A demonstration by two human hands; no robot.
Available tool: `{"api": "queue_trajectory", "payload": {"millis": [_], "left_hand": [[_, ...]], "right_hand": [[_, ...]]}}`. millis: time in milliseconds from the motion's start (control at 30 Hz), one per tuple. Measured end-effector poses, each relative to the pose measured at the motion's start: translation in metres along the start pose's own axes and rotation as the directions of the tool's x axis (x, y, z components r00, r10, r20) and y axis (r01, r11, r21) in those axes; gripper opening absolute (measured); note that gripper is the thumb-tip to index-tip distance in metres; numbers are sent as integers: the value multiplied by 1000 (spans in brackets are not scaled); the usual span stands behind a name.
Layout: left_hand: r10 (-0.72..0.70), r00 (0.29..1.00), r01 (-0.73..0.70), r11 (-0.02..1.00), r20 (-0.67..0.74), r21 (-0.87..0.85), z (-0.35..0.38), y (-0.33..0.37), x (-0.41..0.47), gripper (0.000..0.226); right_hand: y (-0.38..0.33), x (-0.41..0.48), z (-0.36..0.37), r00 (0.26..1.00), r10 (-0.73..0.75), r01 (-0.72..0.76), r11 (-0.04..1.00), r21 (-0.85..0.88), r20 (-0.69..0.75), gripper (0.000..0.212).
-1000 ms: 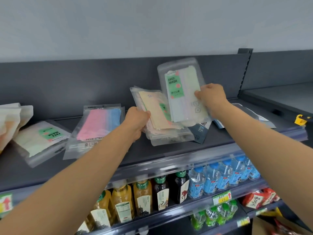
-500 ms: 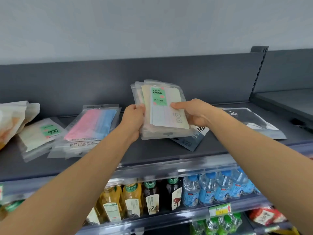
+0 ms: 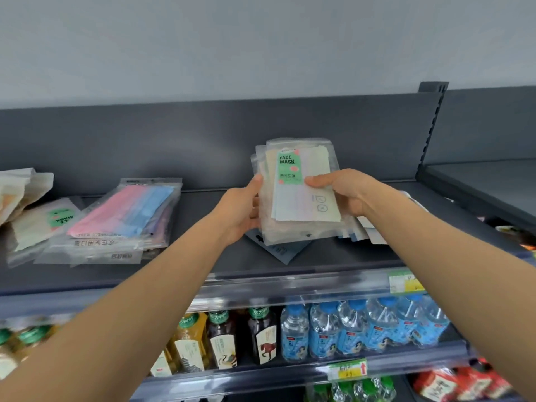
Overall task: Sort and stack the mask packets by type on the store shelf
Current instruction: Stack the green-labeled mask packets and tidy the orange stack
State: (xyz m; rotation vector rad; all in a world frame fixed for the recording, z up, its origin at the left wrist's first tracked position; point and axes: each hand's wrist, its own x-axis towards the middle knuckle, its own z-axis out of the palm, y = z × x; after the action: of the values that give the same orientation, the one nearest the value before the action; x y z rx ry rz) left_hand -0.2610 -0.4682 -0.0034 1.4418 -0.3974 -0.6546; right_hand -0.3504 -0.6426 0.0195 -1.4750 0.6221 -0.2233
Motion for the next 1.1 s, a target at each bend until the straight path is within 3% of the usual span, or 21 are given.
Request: {"api": "queue_trajectory", "payload": {"millis": [133,400,600,700,833,933,1033,1100], "left_hand": [[-16,999,11,994,40,112,15,-11,1,22],[279,948,-236,939,-153,249,-5,1,5,59],[399,894,-327,892,-204,313,-54,17,-1,58],[374,900,-289,896,-223,337,-77,16,-3,54],[298,931,-236,932,-213,275,-101,15,-1,50],[217,955,-153,945,-202,289,-109,22,2,43],[62,982,2,942,-180,335,-111,30,5,32],[-31,986,97,909,-167,406,-112,33,3,19]], "right_hand": [[10,4,-11,1000,-17,18,997,-69,12,30],[-1,6,17,971,-222,226,973,-36,84,39],[-16,9,71,952,-273,279,960,-24,138,49],[-16,11,95,954,-242,257,964,-71,177,50],[-17,10,112,961,-181,211,969,-130,210,33],[-17,10,110,989,-145,148,928,-341,36,37],[-13,6,102,975,-131,-29,724,-689,-178,35],[-10,-2,99,960,-79,-152,655,-740,-267,30]]}}
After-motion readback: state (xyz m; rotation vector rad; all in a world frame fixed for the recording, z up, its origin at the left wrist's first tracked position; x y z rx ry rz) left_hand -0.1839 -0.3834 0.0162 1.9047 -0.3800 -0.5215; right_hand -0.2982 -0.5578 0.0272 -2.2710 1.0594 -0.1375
